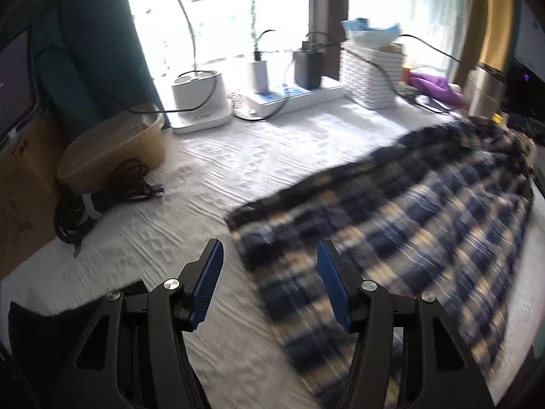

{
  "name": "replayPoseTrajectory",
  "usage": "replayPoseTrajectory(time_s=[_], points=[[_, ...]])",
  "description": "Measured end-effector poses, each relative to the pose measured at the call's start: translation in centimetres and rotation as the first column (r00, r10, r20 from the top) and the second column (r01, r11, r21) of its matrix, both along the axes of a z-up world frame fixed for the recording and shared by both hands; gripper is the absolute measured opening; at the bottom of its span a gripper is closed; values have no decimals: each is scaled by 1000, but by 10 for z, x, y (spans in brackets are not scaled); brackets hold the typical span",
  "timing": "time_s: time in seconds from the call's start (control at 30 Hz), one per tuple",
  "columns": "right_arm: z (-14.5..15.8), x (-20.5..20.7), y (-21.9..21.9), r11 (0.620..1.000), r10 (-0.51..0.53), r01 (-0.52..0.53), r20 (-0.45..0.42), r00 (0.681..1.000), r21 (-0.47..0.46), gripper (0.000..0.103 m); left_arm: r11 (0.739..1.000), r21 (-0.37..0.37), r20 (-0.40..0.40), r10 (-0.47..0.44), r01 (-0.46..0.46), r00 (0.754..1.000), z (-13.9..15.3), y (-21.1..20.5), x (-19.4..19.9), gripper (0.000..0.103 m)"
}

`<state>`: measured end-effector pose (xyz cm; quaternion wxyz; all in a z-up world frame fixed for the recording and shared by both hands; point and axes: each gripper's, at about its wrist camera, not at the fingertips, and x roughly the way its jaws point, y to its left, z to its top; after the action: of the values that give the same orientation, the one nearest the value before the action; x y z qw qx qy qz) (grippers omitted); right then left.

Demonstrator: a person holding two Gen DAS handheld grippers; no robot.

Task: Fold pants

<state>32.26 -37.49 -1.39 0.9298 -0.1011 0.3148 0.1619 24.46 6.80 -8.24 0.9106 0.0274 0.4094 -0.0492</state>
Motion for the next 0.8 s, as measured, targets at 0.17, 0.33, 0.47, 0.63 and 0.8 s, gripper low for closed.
replayPoseTrajectory(time_s=[0.17, 0.33, 0.47, 0.63, 0.8], points=[[-26, 23, -12, 997, 61, -53, -149, 987, 57, 49, 999, -30, -22, -23, 22, 1000, -9, -4, 15, 57], [-39, 30, -14, 987, 106, -78, -196, 975, 144, 25, 998, -24, -51, -59, 58, 997, -18, -17, 21, 57], [-33, 26, -3, 994, 98, -92, -131, 986, 52, 12, 999, -14, -74, -52, 51, 996, -29, -19, 25, 57], [-31, 45, -2, 997, 48, -53, -77, 996, -59, 11, 999, -12, -65, -47, 46, 997, -30, -15, 29, 57], [-60, 82, -5, 999, -2, -4, -172, 985, -36, 11, 998, -10, -65, -55, 55, 996, -30, -13, 33, 58]])
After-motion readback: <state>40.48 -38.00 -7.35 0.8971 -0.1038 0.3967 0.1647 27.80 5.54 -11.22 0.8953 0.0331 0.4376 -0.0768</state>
